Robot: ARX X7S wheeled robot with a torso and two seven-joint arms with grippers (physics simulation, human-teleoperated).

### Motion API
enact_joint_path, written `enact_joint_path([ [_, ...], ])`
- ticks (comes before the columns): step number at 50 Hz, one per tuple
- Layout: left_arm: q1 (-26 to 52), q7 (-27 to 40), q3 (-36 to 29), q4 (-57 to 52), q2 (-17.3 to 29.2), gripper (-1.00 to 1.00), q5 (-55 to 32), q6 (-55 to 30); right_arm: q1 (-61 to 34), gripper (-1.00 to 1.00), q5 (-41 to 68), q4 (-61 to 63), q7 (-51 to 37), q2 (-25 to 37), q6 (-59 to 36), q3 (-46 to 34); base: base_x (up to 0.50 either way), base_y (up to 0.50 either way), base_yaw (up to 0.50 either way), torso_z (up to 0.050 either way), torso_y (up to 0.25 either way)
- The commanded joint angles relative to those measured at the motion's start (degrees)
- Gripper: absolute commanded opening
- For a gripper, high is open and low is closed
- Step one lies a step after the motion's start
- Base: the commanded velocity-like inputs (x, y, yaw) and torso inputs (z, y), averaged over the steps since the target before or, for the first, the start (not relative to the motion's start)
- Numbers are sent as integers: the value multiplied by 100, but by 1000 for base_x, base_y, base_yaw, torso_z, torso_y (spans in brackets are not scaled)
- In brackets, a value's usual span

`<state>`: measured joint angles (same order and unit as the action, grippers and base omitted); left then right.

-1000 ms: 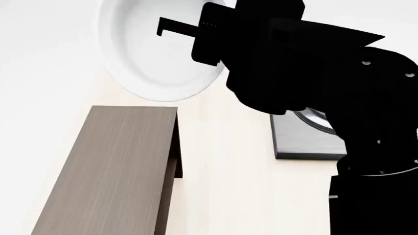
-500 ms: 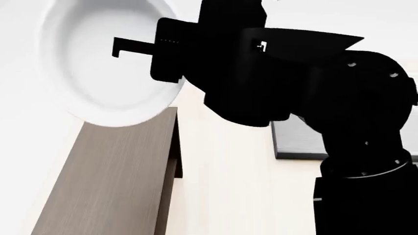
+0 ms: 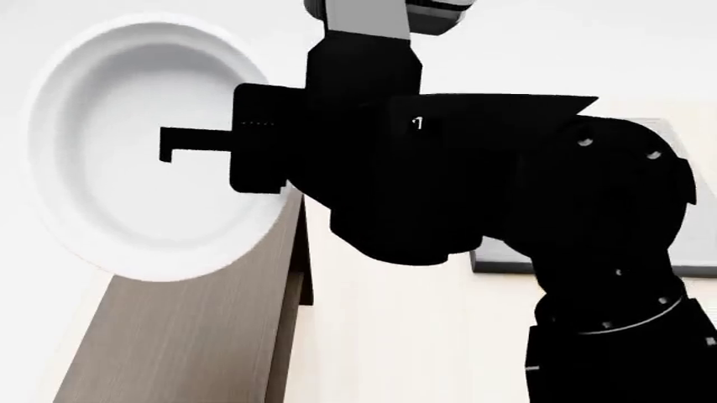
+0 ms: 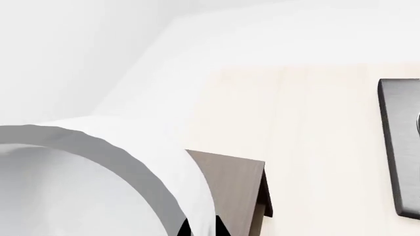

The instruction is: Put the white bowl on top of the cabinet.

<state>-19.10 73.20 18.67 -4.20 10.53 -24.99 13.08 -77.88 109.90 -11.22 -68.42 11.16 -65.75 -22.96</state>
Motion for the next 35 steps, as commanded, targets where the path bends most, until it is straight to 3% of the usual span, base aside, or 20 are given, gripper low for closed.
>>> enact_joint_path([
  [1,9,-2,-1,18,4,100,-1,4,120,-100,354,306,-275,76,64,80,0,0,0,0,0],
  [9,11,7,-5,11,6,100,6,-1,225,-100,627,490,-509,78,151,36,0,0,0,0,0],
  [35,4,8,-1,18,8,100,5,14,583,-100,320,379,-134,100,233,-209,0,0,0,0,1],
])
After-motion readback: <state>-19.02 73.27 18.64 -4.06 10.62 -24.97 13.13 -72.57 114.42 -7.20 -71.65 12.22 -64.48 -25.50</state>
